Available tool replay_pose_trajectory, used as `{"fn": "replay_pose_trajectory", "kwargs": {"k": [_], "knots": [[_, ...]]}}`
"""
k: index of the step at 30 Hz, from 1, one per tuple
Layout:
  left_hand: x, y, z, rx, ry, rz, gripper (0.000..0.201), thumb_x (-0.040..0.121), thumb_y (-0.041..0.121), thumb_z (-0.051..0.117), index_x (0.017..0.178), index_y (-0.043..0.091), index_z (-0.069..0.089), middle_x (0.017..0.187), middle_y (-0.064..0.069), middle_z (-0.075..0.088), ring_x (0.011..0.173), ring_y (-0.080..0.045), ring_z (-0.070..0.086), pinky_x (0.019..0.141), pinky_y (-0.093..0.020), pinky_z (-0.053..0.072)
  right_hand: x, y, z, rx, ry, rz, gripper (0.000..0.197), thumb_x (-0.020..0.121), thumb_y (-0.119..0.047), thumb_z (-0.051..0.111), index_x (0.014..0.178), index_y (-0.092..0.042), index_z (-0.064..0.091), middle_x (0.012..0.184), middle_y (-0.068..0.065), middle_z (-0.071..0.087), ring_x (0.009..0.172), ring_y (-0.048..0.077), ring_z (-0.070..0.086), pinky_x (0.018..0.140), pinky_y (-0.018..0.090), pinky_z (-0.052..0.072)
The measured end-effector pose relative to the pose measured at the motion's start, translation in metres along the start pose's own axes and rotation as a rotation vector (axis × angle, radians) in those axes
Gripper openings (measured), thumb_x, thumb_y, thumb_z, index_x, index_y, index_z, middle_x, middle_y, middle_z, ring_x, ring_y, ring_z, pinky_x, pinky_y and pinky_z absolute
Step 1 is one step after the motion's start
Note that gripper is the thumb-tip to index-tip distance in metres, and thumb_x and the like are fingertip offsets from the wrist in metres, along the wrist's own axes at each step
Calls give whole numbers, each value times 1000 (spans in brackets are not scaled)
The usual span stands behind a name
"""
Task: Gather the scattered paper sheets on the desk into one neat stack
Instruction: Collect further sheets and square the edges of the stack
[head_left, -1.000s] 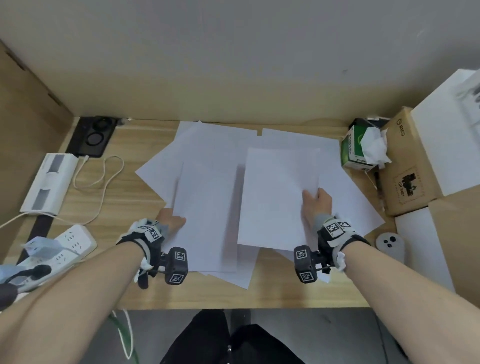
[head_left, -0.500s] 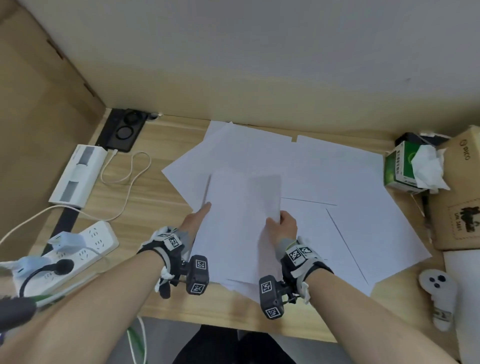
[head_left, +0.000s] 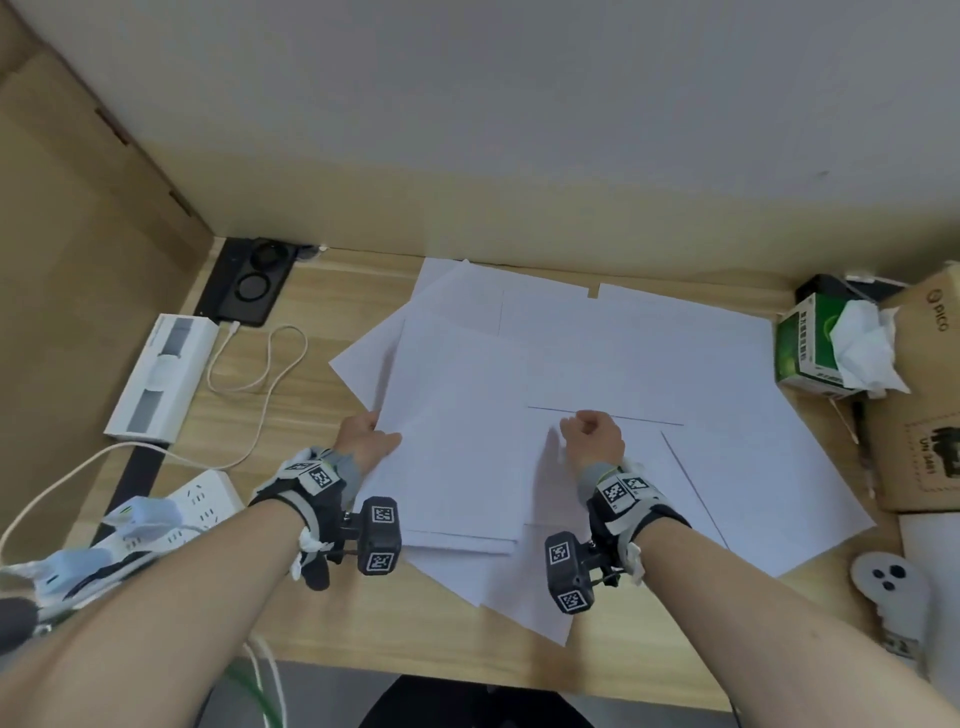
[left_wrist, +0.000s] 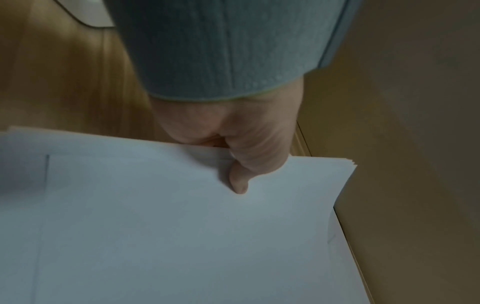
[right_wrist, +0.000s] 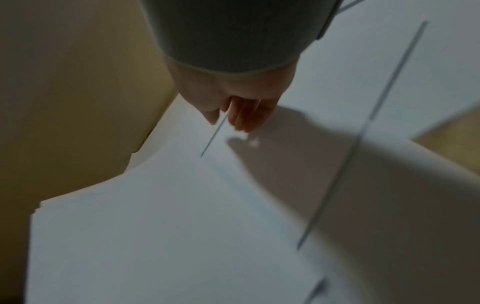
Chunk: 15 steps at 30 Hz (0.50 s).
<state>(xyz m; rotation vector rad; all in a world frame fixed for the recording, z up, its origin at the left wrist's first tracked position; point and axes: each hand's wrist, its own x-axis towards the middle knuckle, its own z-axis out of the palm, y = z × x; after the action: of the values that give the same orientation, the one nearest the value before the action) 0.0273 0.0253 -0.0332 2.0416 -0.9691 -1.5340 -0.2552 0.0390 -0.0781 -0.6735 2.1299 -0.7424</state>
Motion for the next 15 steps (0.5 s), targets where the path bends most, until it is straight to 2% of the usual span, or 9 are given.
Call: {"fn": "replay_pose_trajectory", "kwargs": {"k": [2,4,6,8,10,12,15], "knots": [[10,5,-11,-32,48,-5,30,88,-5,55,115,5,63,91,-8,66,78,-26,62,69,-27,50,15,-10,-10,-195,-82,-119,38,86,-15,61,124,-14,58,124,4,58,111,24,60,93,27,44],[29,4,-23,-15,110,-10,27,86,-5,52,108,1,66,96,-14,66,86,-29,63,73,-33,49,28,-20,-15,-420,-182,-243,43,89,-19,57,131,-15,52,135,9,46,121,27,51,99,33,44],[44,0,-33,4,186,-29,25,82,-3,48,99,-5,66,92,-20,67,87,-34,64,70,-35,47,33,-24,-18,-594,-245,-327,48,91,-25,54,137,-17,45,143,9,37,130,27,41,102,37,42],[63,0,-39,18,229,-56,29,81,-4,44,100,-3,67,95,-23,68,90,-40,66,68,-35,47,43,-29,-17,-684,-287,-362,58,87,-24,56,142,-18,38,148,6,29,136,26,30,104,40,41],[70,2,-40,44,243,-57,32,82,-5,42,103,-1,67,96,-20,68,88,-38,66,69,-35,48,46,-34,-14,-753,-310,-404,66,83,-23,62,143,-18,35,149,6,28,137,27,27,103,42,41],[76,8,-36,62,240,-27,31,83,-7,41,101,-4,66,89,-16,65,83,-31,62,69,-32,45,48,-40,-7,-815,-291,-445,68,79,-27,66,140,-20,36,145,5,32,132,28,31,100,42,42],[82,19,-28,120,227,20,25,83,-11,39,85,-2,62,68,-7,54,70,-22,51,61,-24,38,44,-47,5,-815,-249,-478,63,75,-30,68,132,-21,42,136,3,37,124,27,37,94,40,44]]}}
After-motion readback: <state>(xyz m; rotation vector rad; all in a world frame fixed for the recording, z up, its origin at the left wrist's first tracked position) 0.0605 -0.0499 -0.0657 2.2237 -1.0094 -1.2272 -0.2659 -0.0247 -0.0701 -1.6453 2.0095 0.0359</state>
